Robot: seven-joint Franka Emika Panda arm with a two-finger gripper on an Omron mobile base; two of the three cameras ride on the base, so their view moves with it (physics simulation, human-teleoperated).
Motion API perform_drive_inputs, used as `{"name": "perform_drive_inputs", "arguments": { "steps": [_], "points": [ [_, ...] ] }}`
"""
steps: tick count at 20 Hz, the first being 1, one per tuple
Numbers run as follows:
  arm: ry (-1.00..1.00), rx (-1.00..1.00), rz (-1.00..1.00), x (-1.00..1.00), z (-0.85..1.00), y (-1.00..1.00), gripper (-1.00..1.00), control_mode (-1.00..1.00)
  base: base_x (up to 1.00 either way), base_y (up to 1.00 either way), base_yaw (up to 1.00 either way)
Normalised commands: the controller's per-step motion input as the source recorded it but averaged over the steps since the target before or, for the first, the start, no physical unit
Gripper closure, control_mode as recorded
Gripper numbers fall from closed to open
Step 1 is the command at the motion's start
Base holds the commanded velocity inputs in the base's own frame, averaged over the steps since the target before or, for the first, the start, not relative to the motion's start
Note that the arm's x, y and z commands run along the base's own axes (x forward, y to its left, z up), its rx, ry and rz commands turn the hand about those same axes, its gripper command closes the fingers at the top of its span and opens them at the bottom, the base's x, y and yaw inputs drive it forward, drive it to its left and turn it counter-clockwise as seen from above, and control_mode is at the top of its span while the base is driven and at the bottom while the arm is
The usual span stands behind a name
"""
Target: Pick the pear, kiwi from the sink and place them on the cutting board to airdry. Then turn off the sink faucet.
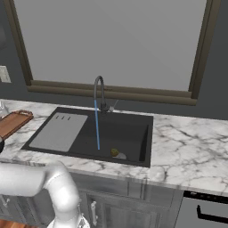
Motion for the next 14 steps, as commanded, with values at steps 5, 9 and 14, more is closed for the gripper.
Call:
{"name": "perform_drive_inputs", "arguments": {
  "steps": [5,9,14],
  "points": [
    [0.01,-0.03,0.00,0.10,-0.29,0.11,1.00,-1.00,0.00,0.00,0.00],
    [0.00,-0.04,0.00,0.10,-0.26,0.16,1.00,-1.00,0.00,0.00,0.00],
    [0.02,-0.03,0.00,0.15,-0.20,0.19,1.00,-1.00,0.00,0.00,0.00]
  ]
}}
